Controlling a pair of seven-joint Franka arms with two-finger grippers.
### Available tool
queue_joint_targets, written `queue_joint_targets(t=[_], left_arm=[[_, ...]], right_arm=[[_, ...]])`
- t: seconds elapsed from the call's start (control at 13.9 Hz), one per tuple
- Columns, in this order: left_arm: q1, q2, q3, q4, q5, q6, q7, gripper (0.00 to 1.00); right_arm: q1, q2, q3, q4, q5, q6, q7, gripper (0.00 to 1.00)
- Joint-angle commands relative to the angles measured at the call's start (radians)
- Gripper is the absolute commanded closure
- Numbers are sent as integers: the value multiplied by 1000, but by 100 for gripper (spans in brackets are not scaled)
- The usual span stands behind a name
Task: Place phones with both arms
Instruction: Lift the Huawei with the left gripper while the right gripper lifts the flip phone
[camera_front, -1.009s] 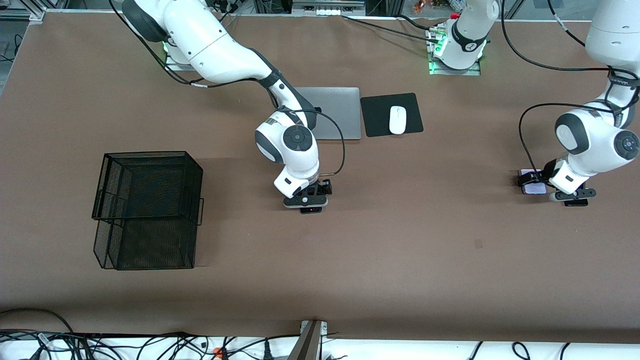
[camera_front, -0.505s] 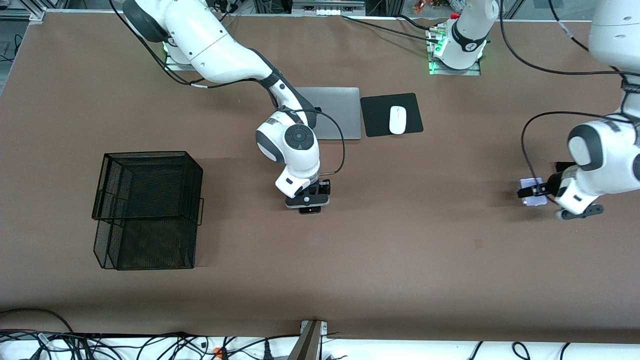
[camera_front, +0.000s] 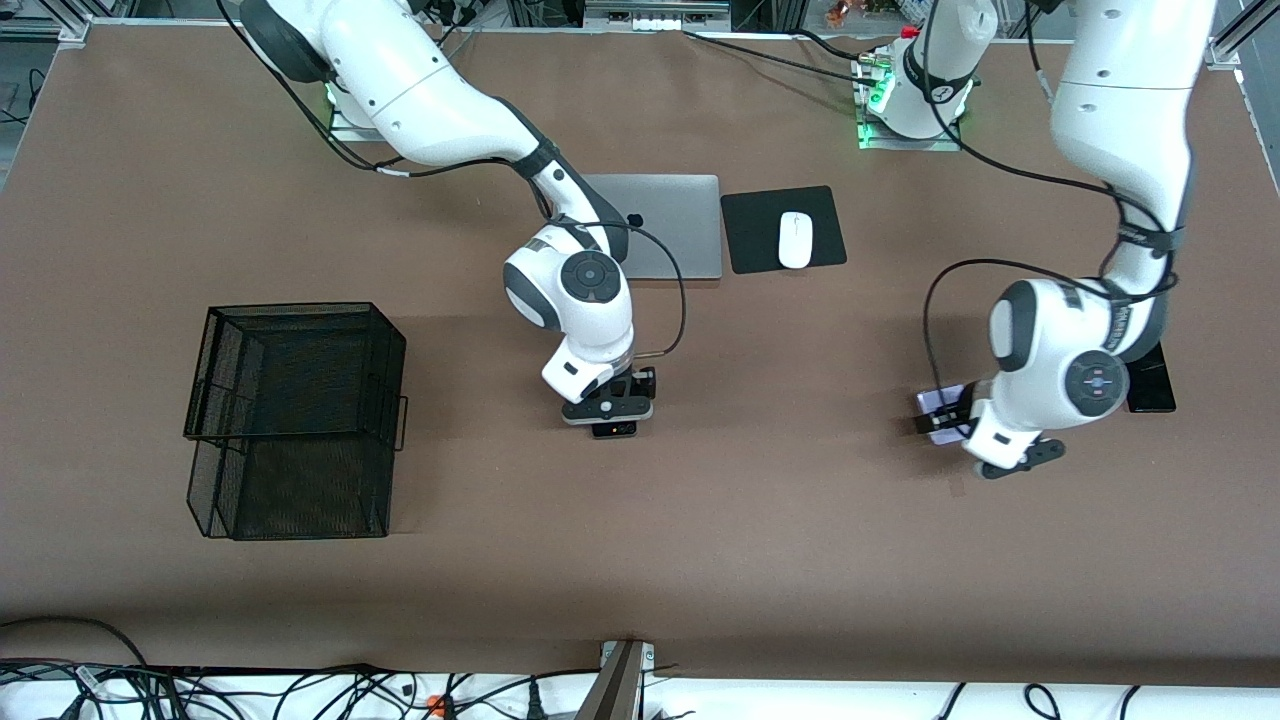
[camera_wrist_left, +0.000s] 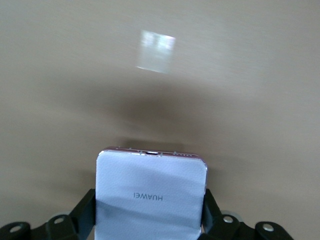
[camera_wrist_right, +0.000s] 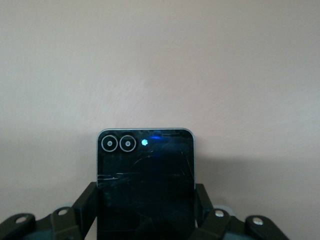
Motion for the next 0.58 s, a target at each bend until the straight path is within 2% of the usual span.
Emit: queue_joint_targets(t=[0.0,0.29,0.5], left_arm=[[-56,8,15,32,-8,-23,-96,100],[-160,6,14,42,-8,-23,-205,100],[-291,37,14,131,-16,-36,-342,100]], right_arm=[[-59,-130,7,-15,-4,-141,-31,95],[-172,-270,5,-17,18,-328,-161,95],[-324,-345,4,-17,153,-430,-375,95]])
